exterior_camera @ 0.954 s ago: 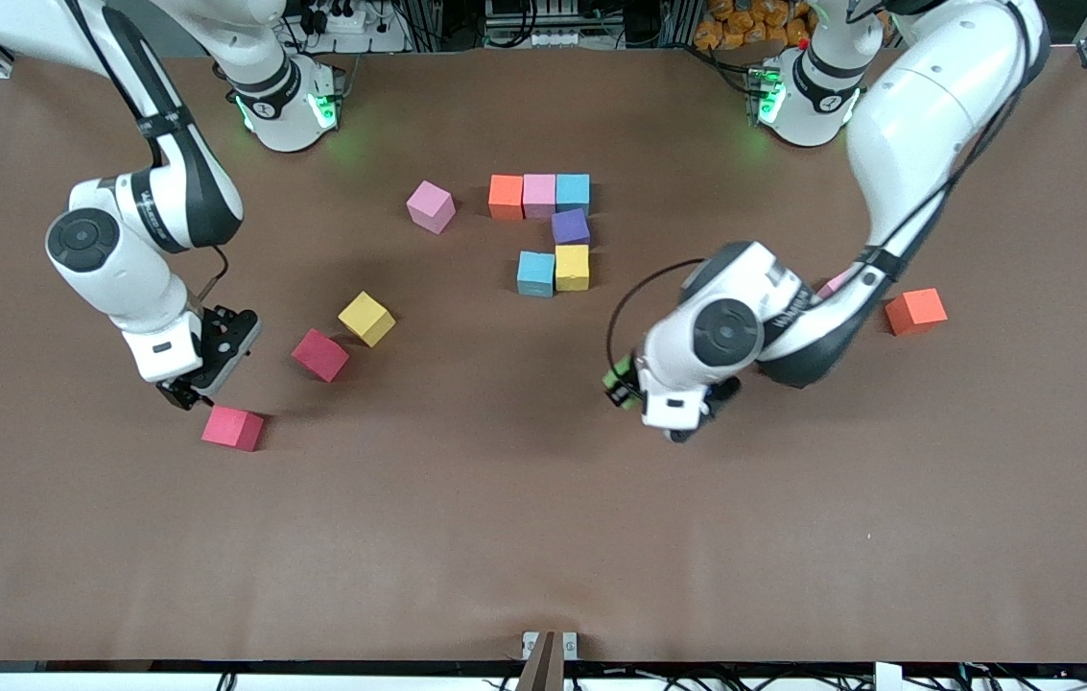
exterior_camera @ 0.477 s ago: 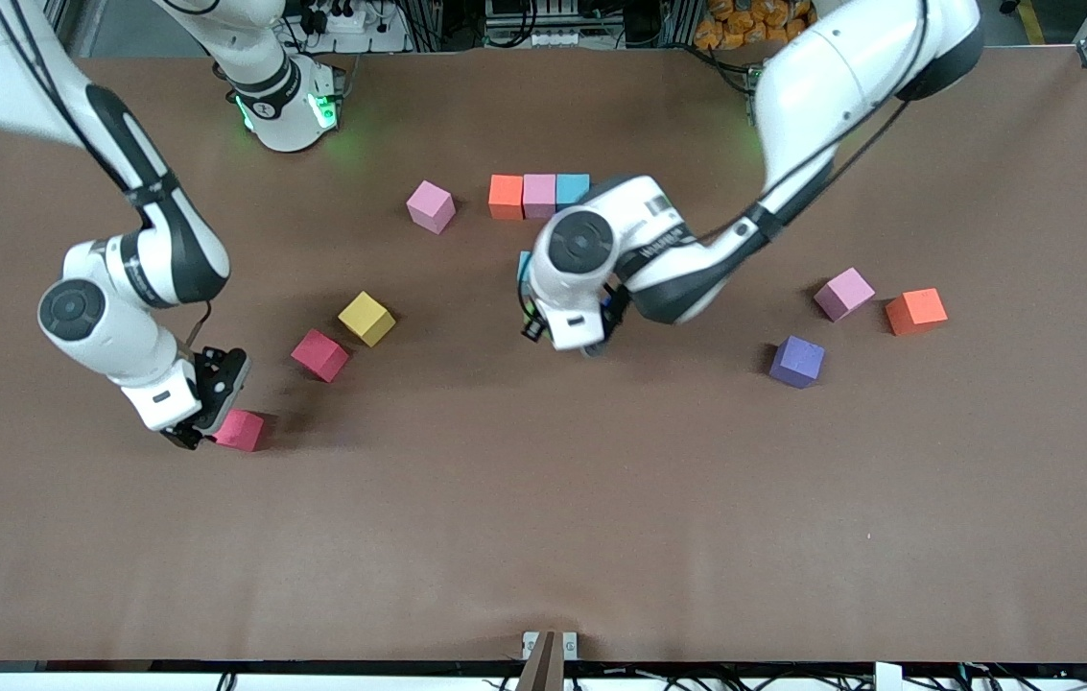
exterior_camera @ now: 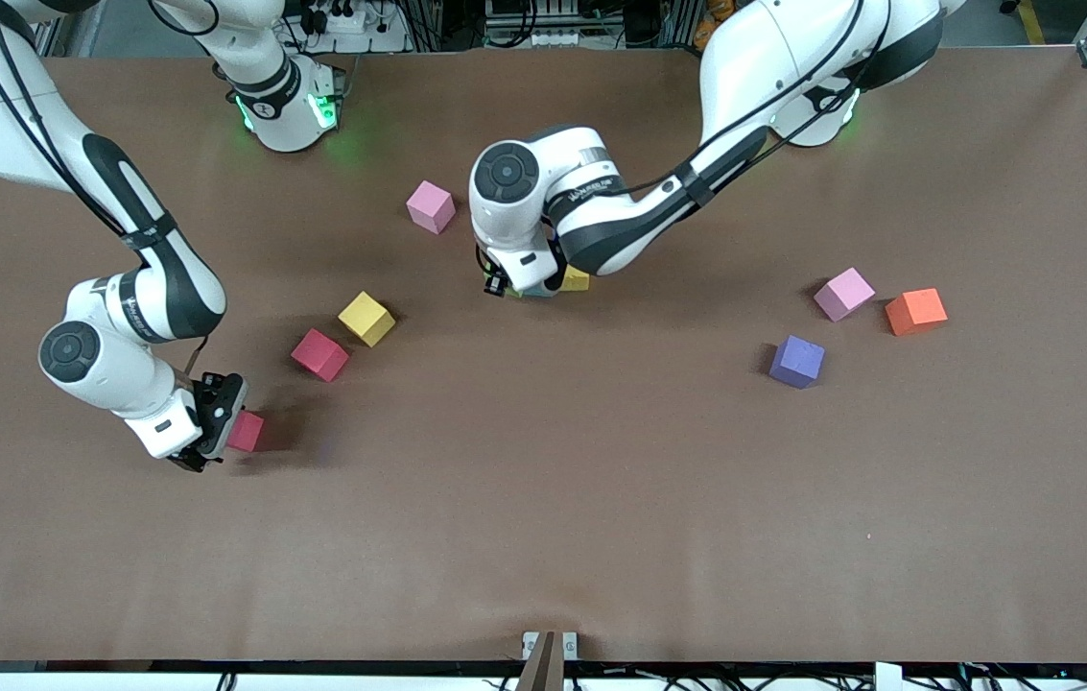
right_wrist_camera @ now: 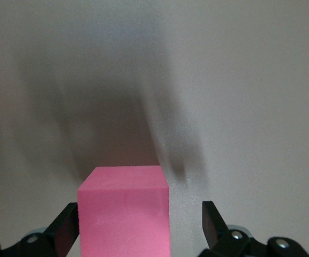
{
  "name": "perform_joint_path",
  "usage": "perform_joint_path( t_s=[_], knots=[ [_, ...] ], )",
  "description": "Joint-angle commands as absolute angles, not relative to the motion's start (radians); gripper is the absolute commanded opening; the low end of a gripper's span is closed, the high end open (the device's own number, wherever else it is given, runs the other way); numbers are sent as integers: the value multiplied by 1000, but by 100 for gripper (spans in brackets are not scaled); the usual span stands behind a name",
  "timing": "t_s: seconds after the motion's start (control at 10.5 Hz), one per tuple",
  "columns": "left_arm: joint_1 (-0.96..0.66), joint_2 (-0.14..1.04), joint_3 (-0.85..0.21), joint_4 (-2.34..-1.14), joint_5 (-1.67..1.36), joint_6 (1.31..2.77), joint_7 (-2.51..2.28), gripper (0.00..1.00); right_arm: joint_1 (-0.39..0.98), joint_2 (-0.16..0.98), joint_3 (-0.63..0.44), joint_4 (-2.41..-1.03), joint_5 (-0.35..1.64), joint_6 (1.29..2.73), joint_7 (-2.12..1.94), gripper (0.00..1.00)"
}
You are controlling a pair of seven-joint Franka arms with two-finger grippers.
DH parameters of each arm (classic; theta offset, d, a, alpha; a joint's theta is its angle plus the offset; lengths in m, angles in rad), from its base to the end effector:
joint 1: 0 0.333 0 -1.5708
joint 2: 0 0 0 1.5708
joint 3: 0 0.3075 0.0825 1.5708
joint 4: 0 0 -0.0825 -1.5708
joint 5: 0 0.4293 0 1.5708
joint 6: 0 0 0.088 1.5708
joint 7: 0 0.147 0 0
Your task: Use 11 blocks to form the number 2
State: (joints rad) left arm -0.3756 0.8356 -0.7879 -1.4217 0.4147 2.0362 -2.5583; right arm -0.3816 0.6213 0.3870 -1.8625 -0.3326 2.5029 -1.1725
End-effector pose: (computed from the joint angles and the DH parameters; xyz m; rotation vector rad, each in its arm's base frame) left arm 0.4130 -0.6303 0.2357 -2.3821 -1.9849 0.2853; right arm 0.6745 -0.0012 0.1289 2.4087 1.9568 0.1178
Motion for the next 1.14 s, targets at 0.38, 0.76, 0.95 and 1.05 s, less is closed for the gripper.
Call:
perform_joint_path(
  t_s=[0.38,0.76,0.95,1.05],
  knots=[
    [-468,828,-770,-1468,520,2069,-2947,49,-383,667,370,-1864,-347,2525,-1195,100],
    [-497,838,-744,-1479,532,2124,-2985,49,-376,634,368,-1897,-337,2519,-1177,70],
    [-535,836,-692,-1479,534,2158,-3025,48,-376,617,368,-1905,-337,2511,-1180,52],
    [-541,836,-678,-1479,549,2183,-3058,47,-376,611,370,-1905,-337,2511,-1190,52]
  ],
)
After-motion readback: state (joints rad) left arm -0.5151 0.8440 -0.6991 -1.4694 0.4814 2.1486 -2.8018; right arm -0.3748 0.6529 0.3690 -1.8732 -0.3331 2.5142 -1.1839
